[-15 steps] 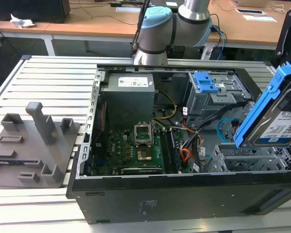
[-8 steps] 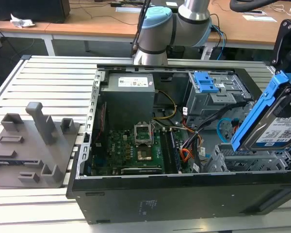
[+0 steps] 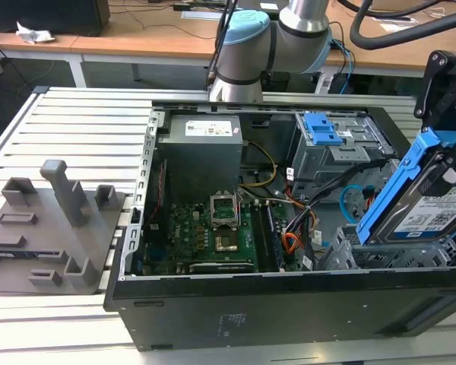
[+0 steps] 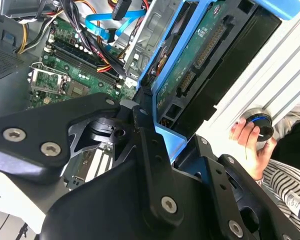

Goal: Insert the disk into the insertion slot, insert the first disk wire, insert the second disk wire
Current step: 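Insert the disk into the insertion slot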

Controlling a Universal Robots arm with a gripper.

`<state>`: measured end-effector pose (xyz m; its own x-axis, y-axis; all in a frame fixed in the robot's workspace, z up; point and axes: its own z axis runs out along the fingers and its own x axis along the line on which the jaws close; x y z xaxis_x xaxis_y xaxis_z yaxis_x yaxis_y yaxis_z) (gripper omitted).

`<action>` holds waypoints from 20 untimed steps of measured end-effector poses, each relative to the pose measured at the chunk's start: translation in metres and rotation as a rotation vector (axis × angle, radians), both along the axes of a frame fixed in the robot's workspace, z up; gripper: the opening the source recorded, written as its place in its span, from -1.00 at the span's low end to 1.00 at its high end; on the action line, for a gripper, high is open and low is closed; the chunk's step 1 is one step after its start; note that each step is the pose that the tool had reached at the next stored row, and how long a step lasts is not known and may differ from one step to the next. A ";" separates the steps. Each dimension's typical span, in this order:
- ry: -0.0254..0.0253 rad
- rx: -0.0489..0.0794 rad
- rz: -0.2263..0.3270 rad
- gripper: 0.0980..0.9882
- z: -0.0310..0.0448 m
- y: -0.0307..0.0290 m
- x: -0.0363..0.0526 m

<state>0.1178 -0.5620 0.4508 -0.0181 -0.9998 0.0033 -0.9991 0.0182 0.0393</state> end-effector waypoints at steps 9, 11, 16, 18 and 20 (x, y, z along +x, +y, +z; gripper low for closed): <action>-0.0004 0.000 0.000 -0.39 -0.0120 0.0045 0.0001; -0.0021 -0.009 0.000 -0.39 -0.0083 0.0101 -0.0005; -0.0022 -0.011 0.000 -0.39 -0.0085 0.0147 -0.0015; -0.0022 -0.011 0.000 -0.39 -0.0093 0.0180 -0.0020; -0.0022 -0.011 0.000 -0.39 -0.0101 0.0194 -0.0023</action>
<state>0.1155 -0.5427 0.4407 -0.0181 -0.9997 0.0139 -0.9991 0.0186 0.0369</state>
